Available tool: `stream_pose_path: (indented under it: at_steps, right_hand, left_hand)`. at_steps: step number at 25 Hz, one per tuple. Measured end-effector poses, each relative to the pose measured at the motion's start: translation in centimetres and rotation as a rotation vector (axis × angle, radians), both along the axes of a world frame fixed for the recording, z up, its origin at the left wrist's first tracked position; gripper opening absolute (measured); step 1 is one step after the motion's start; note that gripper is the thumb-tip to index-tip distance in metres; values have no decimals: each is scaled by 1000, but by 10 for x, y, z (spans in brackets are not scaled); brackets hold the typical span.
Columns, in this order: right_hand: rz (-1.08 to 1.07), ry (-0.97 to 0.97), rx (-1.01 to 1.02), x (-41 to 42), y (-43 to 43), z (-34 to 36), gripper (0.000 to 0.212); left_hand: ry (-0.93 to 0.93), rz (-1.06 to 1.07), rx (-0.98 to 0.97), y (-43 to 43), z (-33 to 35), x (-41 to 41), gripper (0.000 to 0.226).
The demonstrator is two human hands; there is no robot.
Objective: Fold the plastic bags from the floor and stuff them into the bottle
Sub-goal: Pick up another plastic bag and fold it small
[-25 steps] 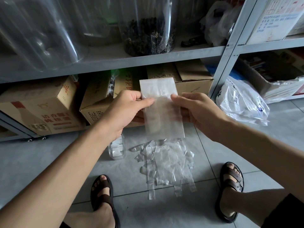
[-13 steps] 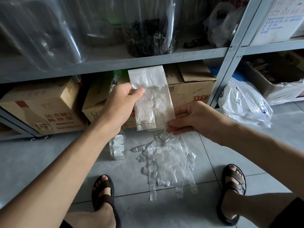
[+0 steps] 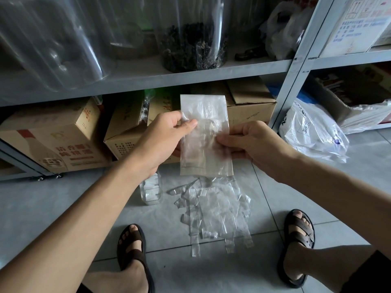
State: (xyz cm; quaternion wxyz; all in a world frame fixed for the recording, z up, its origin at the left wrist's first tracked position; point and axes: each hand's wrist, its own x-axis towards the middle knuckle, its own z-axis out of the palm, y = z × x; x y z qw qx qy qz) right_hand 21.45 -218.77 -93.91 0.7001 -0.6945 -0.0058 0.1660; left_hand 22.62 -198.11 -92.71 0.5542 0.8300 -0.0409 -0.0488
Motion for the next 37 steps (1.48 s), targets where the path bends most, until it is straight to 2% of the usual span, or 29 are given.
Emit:
stream_pose_path:
  at_steps: [6, 11, 15, 24, 32, 35, 37]
  right_hand:
    - [-48, -3, 35, 2, -2, 2, 11]
    - [-25, 1, 55, 2, -4, 1, 20]
    - [-37, 16, 75, 3, -4, 4, 8]
    - [-26, -39, 79, 2, -7, 9, 11]
    - [-25, -6, 164, 4, -10, 8, 17]
    - [-16, 9, 209, 5, -11, 8, 31]
    - [4, 11, 206, 5, -11, 7, 34]
  left_hand:
    - [165, -27, -165, 3, 6, -1, 3]
    - [215, 14, -196, 2, 9, -2, 8]
    - [262, 20, -249, 1, 12, -4, 9]
    - [324, 51, -289, 6, 12, -2, 10]
    - [412, 42, -406, 7, 14, -3, 22]
    - [433, 10, -466, 6, 16, -4, 44]
    - [434, -44, -447, 6, 16, -4, 51]
